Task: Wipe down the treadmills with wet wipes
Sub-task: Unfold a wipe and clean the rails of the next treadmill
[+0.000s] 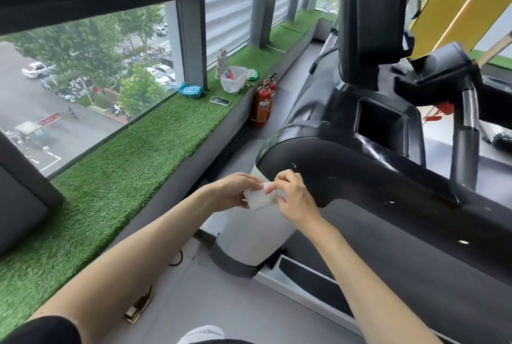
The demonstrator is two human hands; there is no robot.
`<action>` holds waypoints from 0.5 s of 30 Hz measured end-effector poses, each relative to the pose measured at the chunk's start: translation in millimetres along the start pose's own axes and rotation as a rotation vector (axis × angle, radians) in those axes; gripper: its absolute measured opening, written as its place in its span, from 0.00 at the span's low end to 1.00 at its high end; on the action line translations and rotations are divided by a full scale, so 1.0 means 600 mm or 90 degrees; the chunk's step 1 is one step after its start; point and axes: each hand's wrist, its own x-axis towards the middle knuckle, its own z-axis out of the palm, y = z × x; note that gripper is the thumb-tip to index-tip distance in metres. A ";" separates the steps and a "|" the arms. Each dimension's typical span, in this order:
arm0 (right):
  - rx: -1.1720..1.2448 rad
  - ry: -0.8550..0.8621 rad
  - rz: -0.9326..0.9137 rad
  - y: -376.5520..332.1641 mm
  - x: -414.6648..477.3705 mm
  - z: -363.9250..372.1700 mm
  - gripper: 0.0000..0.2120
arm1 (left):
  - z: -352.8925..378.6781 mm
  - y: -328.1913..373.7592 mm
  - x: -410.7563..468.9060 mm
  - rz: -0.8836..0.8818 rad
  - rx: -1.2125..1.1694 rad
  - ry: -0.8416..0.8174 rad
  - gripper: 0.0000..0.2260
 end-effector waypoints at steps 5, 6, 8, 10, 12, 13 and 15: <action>-0.006 0.014 0.018 -0.004 0.009 0.015 0.02 | -0.021 -0.008 0.006 -0.044 0.022 -0.057 0.15; 0.015 0.026 0.032 -0.003 0.010 0.017 0.02 | -0.023 -0.007 0.003 -0.048 0.009 -0.068 0.15; 0.050 0.026 0.068 0.000 0.012 0.018 0.03 | -0.029 -0.007 -0.003 -0.041 -0.027 -0.102 0.16; 0.087 0.002 0.115 0.002 0.011 0.017 0.02 | -0.039 -0.010 -0.009 -0.020 -0.022 -0.150 0.15; 0.128 -0.005 0.169 0.004 0.006 0.019 0.02 | -0.045 -0.015 -0.012 -0.010 0.026 -0.176 0.19; 0.148 -0.004 0.193 0.004 0.003 0.022 0.02 | -0.046 -0.018 -0.012 -0.011 0.049 -0.175 0.22; 0.187 0.003 0.232 0.004 -0.002 0.029 0.04 | -0.044 -0.026 -0.009 -0.006 0.060 -0.162 0.27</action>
